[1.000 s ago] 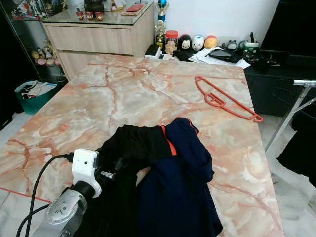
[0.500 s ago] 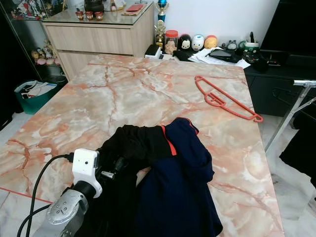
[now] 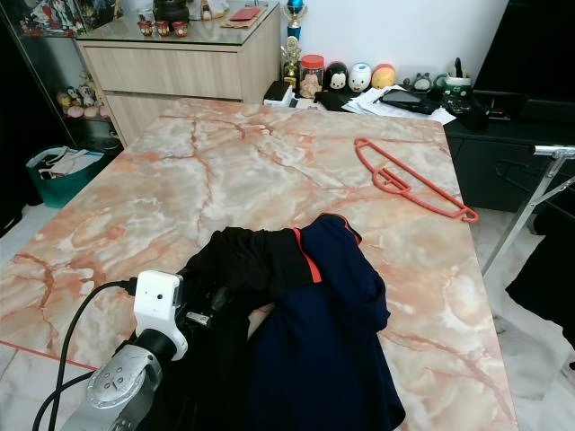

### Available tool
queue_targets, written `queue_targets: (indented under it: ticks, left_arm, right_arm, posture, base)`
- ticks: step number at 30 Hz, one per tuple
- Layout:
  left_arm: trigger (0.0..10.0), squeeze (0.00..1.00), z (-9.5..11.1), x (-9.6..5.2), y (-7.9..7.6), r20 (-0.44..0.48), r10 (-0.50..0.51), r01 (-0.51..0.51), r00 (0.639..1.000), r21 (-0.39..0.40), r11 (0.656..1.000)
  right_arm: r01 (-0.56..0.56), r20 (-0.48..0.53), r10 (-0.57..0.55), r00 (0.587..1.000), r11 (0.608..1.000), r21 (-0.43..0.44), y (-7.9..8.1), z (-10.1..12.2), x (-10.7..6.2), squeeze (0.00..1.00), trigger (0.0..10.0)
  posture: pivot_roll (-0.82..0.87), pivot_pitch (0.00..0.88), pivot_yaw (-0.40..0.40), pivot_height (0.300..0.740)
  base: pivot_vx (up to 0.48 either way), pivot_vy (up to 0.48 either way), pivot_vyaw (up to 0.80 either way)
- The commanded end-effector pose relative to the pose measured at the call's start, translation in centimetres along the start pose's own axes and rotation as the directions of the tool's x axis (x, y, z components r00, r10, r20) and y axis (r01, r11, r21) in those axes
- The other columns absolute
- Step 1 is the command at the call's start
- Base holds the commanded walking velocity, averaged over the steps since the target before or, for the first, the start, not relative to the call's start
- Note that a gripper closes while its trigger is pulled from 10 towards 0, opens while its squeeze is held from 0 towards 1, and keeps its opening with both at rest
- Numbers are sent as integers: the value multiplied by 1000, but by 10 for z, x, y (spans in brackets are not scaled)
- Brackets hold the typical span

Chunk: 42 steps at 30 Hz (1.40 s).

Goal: Hang hanger

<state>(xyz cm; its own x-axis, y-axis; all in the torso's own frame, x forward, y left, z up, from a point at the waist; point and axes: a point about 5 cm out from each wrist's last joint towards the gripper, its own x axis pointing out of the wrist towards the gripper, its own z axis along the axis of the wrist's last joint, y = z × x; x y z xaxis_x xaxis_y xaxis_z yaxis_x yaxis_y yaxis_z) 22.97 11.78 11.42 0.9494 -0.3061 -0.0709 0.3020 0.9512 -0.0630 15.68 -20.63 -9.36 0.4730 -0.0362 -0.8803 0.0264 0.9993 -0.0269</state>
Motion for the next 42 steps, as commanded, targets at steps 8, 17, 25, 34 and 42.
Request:
queue_targets:
  ticks: [8, 17, 25, 34, 42]
  left_arm:
    - [10000, 0, 1, -2, -4, 5, -32, 31, 999, 33, 999]
    - [10000, 0, 1, -3, -5, 8, -38, 38, 999, 30, 999]
    - [10000, 0, 2, -3, -5, 9, -40, 39, 999, 34, 999]
    - [10000, 0, 2, -2, -4, 13, -30, 29, 999, 34, 999]
    - [10000, 0, 3, -2, -3, 18, -24, 23, 1000, 33, 999]
  right_arm:
    - [9, 20, -9, 1000, 1000, -3, -3, 5, 0, 0, 10000]
    - [11, 17, -11, 1000, 1000, 0, -3, 4, 0, 0, 10000]
    - [15, 19, -15, 1000, 1000, 2, -3, 4, 0, 0, 10000]
    - [40, 25, -40, 999, 999, 31, -4, 5, 0, 0, 10000]
    - [74, 16, -75, 997, 996, 42, -6, 4, 0, 0, 10000]
  posture:
    - [57, 0, -12, 740]
    - [57, 0, -10, 740]
    - [58, 0, -13, 740]
    - [59, 0, -15, 740]
    - [56, 0, -17, 740]
  base:
    - [-273, 0, 0]
    - [-292, 0, 0]
    - [-291, 0, 0]
    - [-293, 0, 0]
    - [-299, 0, -520]
